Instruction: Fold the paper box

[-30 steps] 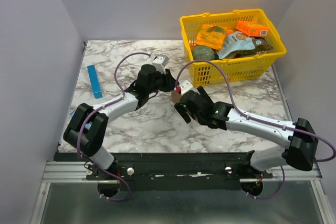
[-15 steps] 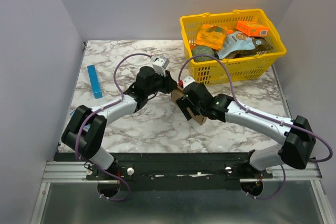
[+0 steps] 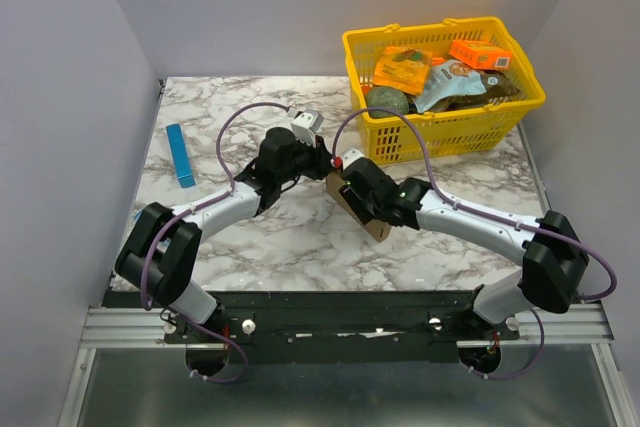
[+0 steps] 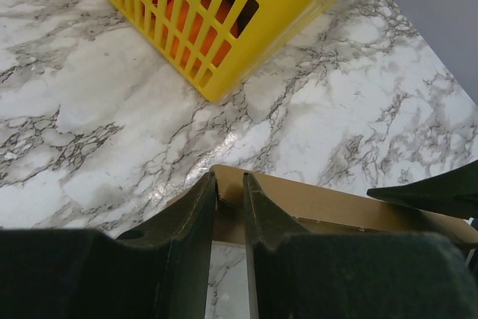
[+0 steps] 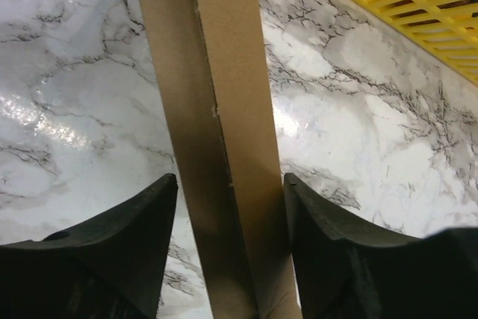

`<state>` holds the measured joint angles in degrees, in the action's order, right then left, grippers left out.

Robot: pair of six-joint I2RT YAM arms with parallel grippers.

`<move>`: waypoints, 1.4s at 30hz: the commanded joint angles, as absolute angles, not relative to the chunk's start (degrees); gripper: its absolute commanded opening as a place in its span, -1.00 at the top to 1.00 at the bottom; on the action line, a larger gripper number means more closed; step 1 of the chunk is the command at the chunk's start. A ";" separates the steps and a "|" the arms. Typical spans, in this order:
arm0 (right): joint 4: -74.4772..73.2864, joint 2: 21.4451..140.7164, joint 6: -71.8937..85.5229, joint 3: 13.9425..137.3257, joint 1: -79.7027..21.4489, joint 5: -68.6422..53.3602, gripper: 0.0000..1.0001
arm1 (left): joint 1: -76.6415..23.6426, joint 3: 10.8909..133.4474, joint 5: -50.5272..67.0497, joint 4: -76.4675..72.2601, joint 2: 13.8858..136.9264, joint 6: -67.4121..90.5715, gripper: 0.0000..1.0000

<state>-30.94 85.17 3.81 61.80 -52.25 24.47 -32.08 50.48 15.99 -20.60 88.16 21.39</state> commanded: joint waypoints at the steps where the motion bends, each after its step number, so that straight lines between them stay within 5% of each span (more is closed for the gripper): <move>1: -29.79 86.13 3.08 61.61 -51.94 26.90 -0.15 | -32.87 48.34 14.50 -11.51 89.21 19.25 0.42; 11: -29.88 86.84 2.55 60.47 -51.59 28.91 0.04 | -32.87 47.73 13.27 -11.43 89.12 19.34 0.43; 16: -30.93 85.96 3.60 61.78 -51.50 28.65 -0.32 | -32.96 46.50 13.01 -12.22 89.12 19.69 0.43; 17: -31.29 85.35 4.13 62.48 -51.50 28.48 -0.56 | -32.96 46.32 12.92 -12.39 89.12 19.69 0.43; 20: -32.69 83.94 5.27 64.15 -51.59 27.78 -0.87 | -32.96 45.79 12.57 -12.83 89.03 19.69 0.44; 27: -31.91 78.68 5.01 64.17 -52.73 30.23 -0.90 | -33.13 46.05 12.39 -12.92 89.74 20.13 0.46; 31: -30.59 74.46 5.71 63.37 -52.91 29.01 -0.78 | -33.13 46.93 11.60 -11.78 90.00 20.39 0.47; 42: -31.99 74.00 7.64 61.61 -53.00 23.56 0.09 | -33.13 47.72 10.46 -11.08 90.44 21.71 0.47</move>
<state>-30.59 72.79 5.54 62.72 -52.56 25.87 -32.75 49.15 12.86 -21.89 87.55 22.37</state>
